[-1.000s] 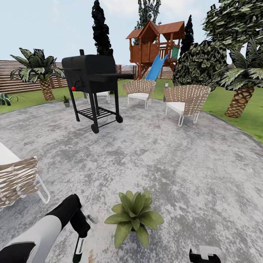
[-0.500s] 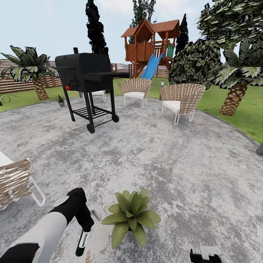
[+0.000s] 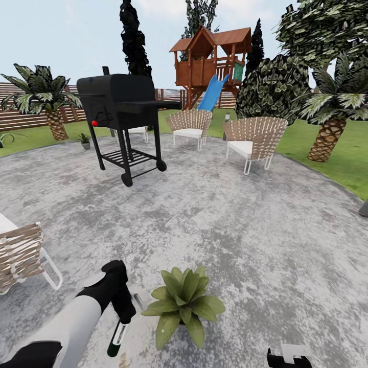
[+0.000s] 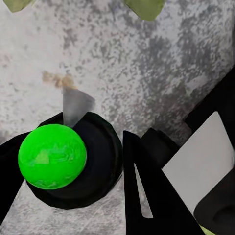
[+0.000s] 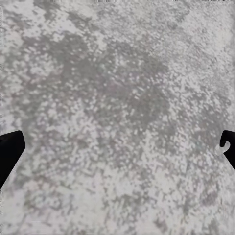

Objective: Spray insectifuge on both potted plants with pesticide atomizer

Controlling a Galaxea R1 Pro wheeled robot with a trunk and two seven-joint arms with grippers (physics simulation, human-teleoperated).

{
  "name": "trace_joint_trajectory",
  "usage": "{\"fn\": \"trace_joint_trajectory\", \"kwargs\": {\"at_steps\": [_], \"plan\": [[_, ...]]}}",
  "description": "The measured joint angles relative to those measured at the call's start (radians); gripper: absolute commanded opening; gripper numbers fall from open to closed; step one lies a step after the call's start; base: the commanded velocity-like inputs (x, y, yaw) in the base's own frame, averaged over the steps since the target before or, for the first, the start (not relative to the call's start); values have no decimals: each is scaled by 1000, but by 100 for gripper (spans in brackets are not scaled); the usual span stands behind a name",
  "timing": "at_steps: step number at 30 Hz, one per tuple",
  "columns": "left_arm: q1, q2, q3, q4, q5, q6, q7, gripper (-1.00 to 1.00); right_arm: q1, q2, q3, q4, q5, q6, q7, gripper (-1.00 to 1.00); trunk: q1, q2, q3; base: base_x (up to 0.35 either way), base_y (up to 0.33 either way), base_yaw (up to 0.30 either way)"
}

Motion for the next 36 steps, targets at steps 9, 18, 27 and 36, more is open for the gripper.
{"fn": "trace_joint_trajectory", "kwargs": {"at_steps": [9, 18, 27, 36], "plan": [[14, -10, -26, -8, -67, -2, 0, -100, 0, 0, 0, -1, 0, 0, -1, 100, 0, 0, 0, 43, 0, 0], [19, 70, -22, 8, -67, -17, -3, -100, 0, 1, 0, -2, -1, 0, -1, 100, 0, 0, 0, 0, 0, -102], [8, 63, -17, -8, -58, -5, -1, -100, -1, 1, 1, -3, 0, 0, 0, 100, 0, 0, 0, 0, 0, -173], [12, 68, -18, -9, -59, -3, 2, -100, 0, 2, 0, -3, -1, 0, 0, 100, 1, 0, -12, -48, 0, -1]]}}
